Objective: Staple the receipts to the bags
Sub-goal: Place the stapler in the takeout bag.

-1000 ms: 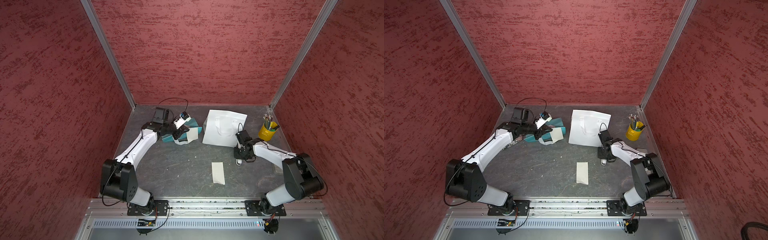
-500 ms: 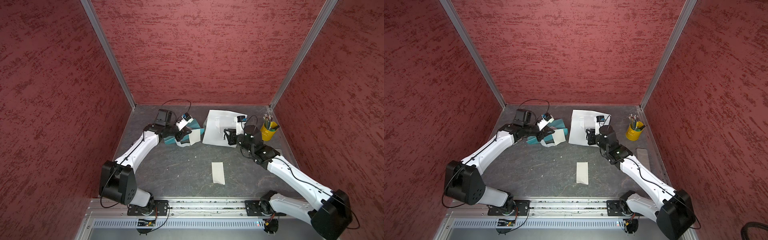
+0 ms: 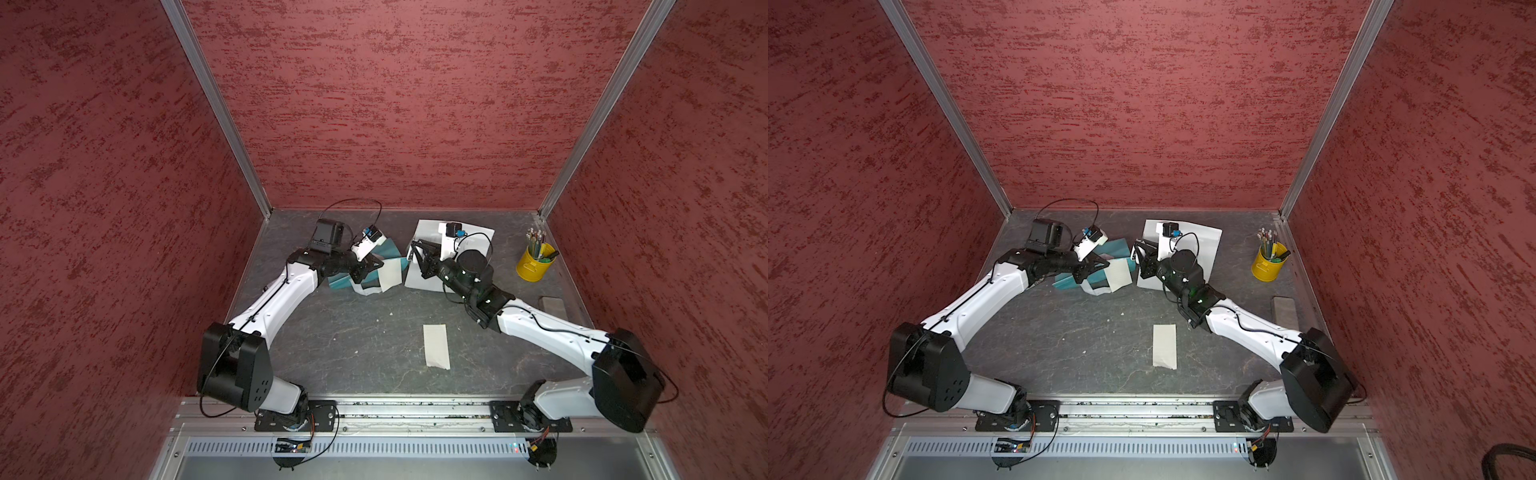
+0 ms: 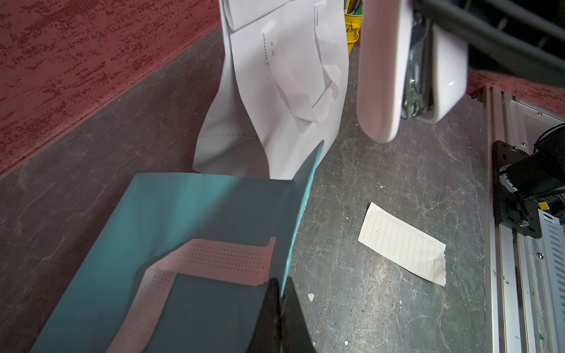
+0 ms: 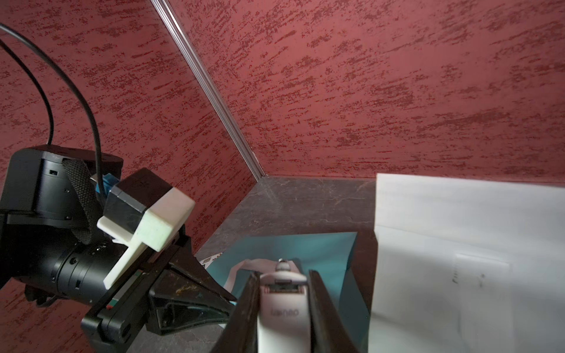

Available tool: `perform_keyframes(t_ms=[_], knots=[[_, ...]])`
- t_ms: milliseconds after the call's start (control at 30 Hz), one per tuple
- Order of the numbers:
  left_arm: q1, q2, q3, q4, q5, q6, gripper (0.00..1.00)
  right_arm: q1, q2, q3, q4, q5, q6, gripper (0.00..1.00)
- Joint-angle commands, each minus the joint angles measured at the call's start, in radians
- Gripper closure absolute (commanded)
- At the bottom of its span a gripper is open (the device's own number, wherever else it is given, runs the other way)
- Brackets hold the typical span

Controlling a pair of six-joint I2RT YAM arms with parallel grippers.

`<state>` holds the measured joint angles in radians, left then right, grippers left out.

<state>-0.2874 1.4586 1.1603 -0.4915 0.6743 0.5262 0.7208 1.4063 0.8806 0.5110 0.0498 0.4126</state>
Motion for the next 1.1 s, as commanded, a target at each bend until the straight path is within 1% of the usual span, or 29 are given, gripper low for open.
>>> perform_keyframes(t_ms=[0, 67, 100, 233, 567, 800, 1067], knots=[[-0.005, 0.001, -0.006, 0.031, 0.024, -0.024, 1.0, 0.036, 0.034, 0.072, 0.103, 0.061, 0.003, 1.0], [-0.005, 0.002, -0.009, 0.031, 0.024, -0.024, 1.0, 0.051, 0.042, 0.088, 0.112, 0.085, 0.003, 1.0], [-0.004, 0.002, -0.011, 0.03, 0.023, -0.026, 1.0, 0.058, 0.074, 0.095, 0.11, 0.098, 0.002, 1.0], [0.0, -0.002, -0.02, 0.035, 0.024, -0.029, 1.0, 0.083, 0.117, 0.132, 0.077, 0.152, 0.0, 1.0], [0.008, -0.014, -0.037, 0.054, 0.035, -0.041, 1.0, 0.134, 0.179, 0.181, 0.023, 0.265, -0.027, 1.0], [0.016, -0.009, -0.038, 0.056, 0.038, -0.044, 1.0, 0.152, 0.19, 0.191, -0.01, 0.305, -0.051, 1.0], [0.022, -0.008, -0.037, 0.059, 0.042, -0.048, 1.0, 0.161, 0.208, 0.207, -0.064, 0.338, -0.046, 1.0]])
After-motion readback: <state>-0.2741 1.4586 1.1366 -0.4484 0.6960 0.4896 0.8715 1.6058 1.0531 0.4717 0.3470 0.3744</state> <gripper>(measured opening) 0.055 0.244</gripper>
